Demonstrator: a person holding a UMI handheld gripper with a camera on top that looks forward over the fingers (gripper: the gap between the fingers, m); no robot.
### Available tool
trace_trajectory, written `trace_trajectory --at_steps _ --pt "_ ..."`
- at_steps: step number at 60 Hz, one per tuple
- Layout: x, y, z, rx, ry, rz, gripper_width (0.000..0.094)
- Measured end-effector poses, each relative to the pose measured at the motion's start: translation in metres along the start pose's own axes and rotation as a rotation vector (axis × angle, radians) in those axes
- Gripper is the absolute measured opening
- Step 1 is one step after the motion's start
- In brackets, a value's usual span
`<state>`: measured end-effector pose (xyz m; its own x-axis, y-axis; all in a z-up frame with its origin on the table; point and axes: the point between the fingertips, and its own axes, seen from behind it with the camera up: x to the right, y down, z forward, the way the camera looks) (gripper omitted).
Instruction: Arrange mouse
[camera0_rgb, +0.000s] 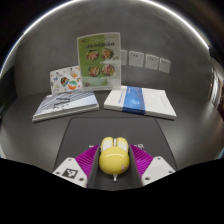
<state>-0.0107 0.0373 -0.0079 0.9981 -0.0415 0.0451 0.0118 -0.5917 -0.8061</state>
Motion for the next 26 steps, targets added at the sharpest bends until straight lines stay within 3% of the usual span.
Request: trace_trajectory --at_steps 6,8,26 --pt "0.004 0.0 -0.012 -0.007 -0.026 0.015 0.0876" --pt "0.005 -0.001 -0.022 0.004 -0.037 0.023 0.0831" --pt "0.1 0.044 -0.106 0.019 -0.056 0.047 0.0855"
